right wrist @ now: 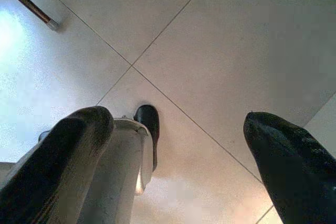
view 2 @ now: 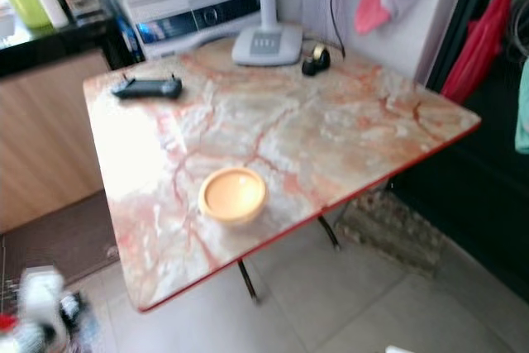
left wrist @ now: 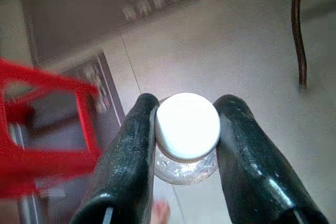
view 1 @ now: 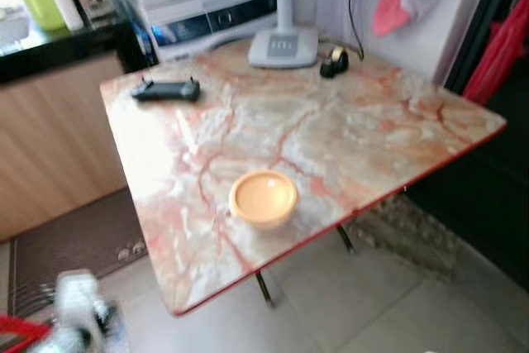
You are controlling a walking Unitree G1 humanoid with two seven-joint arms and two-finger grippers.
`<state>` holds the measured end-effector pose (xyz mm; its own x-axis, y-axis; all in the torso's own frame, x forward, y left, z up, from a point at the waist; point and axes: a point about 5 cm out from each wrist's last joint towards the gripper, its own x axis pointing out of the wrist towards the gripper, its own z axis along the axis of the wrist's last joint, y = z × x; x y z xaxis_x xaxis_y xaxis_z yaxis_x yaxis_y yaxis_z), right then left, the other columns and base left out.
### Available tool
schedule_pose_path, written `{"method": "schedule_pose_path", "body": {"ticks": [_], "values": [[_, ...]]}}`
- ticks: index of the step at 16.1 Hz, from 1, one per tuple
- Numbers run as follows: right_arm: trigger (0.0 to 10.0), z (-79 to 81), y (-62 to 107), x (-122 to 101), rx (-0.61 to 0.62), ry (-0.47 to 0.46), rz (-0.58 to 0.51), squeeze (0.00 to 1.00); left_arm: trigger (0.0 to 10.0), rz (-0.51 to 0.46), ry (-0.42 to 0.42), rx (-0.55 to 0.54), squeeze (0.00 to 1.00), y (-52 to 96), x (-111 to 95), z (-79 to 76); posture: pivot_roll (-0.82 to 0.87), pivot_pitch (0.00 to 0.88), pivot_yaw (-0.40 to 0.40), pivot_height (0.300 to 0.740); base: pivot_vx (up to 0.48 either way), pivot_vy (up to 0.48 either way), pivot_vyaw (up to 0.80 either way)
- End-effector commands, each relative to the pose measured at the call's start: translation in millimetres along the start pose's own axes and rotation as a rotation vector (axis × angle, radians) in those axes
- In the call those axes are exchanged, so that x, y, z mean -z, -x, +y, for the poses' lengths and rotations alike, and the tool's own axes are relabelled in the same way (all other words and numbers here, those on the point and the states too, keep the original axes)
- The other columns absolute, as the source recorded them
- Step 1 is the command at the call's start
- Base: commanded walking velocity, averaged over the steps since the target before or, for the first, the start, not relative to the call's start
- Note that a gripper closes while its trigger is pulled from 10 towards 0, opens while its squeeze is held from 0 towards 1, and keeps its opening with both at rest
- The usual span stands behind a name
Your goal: Restocking fridge
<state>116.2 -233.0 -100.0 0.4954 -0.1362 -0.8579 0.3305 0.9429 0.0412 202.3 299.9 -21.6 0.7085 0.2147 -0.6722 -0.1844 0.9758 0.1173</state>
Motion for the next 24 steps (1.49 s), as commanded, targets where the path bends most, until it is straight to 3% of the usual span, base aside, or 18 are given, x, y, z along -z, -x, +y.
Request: {"method": "schedule_pose_path", "body": {"ticks": [1,3,4,8,16,24], "values": [[10.0,-0.1,0.7,5,0.005,-0.005,0.018,0.00,10.0,0.071,-0.062,-0.006,0.00,-2.1,22,-9.3,0.07,0.000,0.054,0.740,0.000,0.000,0.00],[10.0,-1.3,0.8,4,0.011,-0.015,0.017,0.00,10.0,0.160,-0.137,0.020,0.00,-1.3,47,-25.0,0.05,0.000,0.043,0.740,0.000,0.000,0.00],[10.0,-2.3,1.0,4,0.017,-0.029,0.011,0.00,10.0,0.199,-0.213,0.045,0.00,-0.4,57,-33.8,0.03,0.000,0.043,0.740,0.000,0.000,0.00],[10.0,-5.1,1.4,4,0.030,-0.040,0.013,0.00,10.0,0.158,-0.128,0.009,0.00,-3.8,57,-48.6,0.04,0.000,0.035,0.740,0.000,0.000,0.00],[10.0,-4.4,1.2,3,0.016,-0.039,0.011,0.00,10.0,0.227,-0.084,-0.045,0.00,7.9,87,-42.6,0.05,0.000,0.032,0.740,0.000,0.000,0.00],[10.0,-5.1,1.4,3,0.009,-0.035,0.015,0.00,10.0,0.237,-0.104,-0.035,0.00,6.9,87,-46.7,0.04,0.000,0.039,0.740,-0.267,0.000,0.00]]}}
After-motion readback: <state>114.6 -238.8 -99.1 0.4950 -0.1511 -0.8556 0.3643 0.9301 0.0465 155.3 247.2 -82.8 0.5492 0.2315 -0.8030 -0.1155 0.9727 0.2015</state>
